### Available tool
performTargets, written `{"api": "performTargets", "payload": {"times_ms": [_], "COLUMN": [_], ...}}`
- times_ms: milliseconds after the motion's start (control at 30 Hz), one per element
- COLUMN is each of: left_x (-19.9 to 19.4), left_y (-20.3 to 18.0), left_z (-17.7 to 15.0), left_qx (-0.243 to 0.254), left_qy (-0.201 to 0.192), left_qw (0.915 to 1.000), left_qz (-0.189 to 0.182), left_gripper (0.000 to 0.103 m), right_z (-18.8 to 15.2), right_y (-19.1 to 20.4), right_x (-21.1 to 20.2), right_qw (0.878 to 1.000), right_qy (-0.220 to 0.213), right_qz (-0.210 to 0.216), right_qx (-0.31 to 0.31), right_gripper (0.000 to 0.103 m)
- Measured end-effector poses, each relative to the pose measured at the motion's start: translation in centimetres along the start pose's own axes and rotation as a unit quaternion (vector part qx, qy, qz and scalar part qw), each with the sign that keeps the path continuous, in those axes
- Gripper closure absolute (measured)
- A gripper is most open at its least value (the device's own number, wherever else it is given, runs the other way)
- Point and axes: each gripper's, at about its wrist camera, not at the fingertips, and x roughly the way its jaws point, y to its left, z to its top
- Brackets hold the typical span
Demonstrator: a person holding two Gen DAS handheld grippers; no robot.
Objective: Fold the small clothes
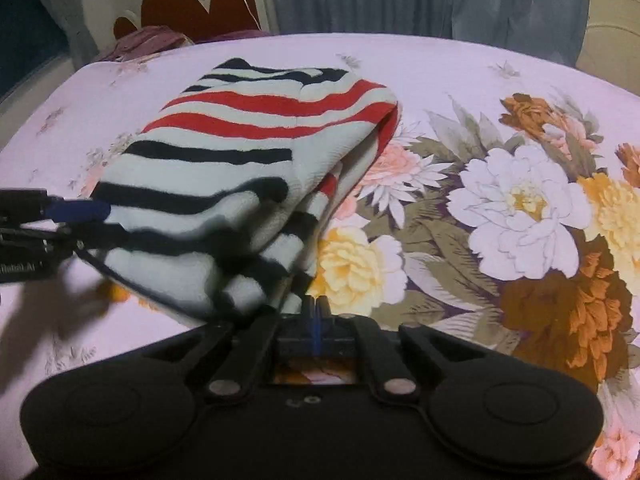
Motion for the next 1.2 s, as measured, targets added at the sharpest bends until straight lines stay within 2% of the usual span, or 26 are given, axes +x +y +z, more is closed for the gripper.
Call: {"api": "performTargets", "payload": {"times_ms": [133,200,267,333,400,433,500,733,867,900,933,967,1033,1100,1167,1200], "left_x": [-0.5,-0.4,-0.3,-0.2,-0.1,-0.1,0.0,0.1,-0.3,-0.7,-1.4,-2.2,-2.8,-1.8,-0.2,1.2], "left_y": [-0.1,-0.1,-0.4,-0.6,-0.8,-0.9,-0.9,-0.9,-1.0,-0.9,-0.7,-0.5,0.0,0.5,0.7,1.0], "left_z": [-0.4,-0.6,-0.4,-0.4,-0.5,-0.6,-0.7,-0.7,-0.4,-0.1,0.3,0.6,1.4,2.3,2.8,2.7], "left_qx": [0.004,0.001,0.000,0.001,0.004,0.005,-0.001,-0.006,-0.010,-0.018,-0.030,-0.036,-0.041,-0.047,-0.040,-0.038], "left_qy": [0.007,0.008,0.010,0.012,0.013,0.013,0.012,0.010,0.012,0.008,-0.006,-0.028,-0.060,-0.048,-0.036,-0.013], "left_qw": [0.9999,0.9998,0.9996,0.9994,0.9993,0.9991,0.9990,0.9988,0.9988,0.9987,0.9982,0.9974,0.9959,0.9964,0.9969,0.9971], "left_qz": [0.015,0.019,0.026,0.032,0.035,0.040,0.043,0.047,0.047,0.047,0.051,0.056,0.054,0.051,0.057,0.065], "left_gripper": [0.060,0.060,0.060,0.060,0.060,0.060,0.060,0.060,0.060,0.051,0.037,0.013,0.011,0.012,0.012,0.013], "right_z": [0.7,1.5,2.2,2.3,1.9,1.3,0.9,0.6,0.5,0.5,0.7,1.0,1.8,2.5,2.9,2.8], "right_y": [0.8,1.3,1.5,1.7,1.9,1.6,1.2,1.4,1.2,1.0,1.0,0.7,0.2,0.2,0.4,0.6], "right_x": [-4.5,-6.2,-6.0,-4.3,-0.4,0.7,0.5,0.0,-0.3,-0.9,-1.6,-2.8,-4.0,-3.7,-2.0,-0.9], "right_qw": [0.996,0.991,0.988,0.992,0.999,0.999,0.999,0.999,0.999,0.999,0.999,0.997,0.994,0.993,0.995,0.996], "right_qy": [-0.084,-0.133,-0.152,-0.125,-0.035,-0.020,-0.036,-0.035,-0.033,-0.035,-0.047,-0.074,-0.103,-0.109,-0.092,-0.078], "right_qz": [-0.003,0.011,0.028,0.029,-0.003,0.002,0.014,0.014,0.015,0.013,0.012,0.017,0.031,0.033,0.034,0.031], "right_qx": [-0.006,0.000,0.002,-0.011,-0.028,-0.024,-0.004,-0.007,-0.003,0.000,0.007,0.017,0.032,0.032,0.029,0.031], "right_gripper": [0.097,0.090,0.090,0.094,0.092,0.092,0.092,0.092,0.086,0.083,0.080,0.073,0.071,0.079,0.085,0.085]}}
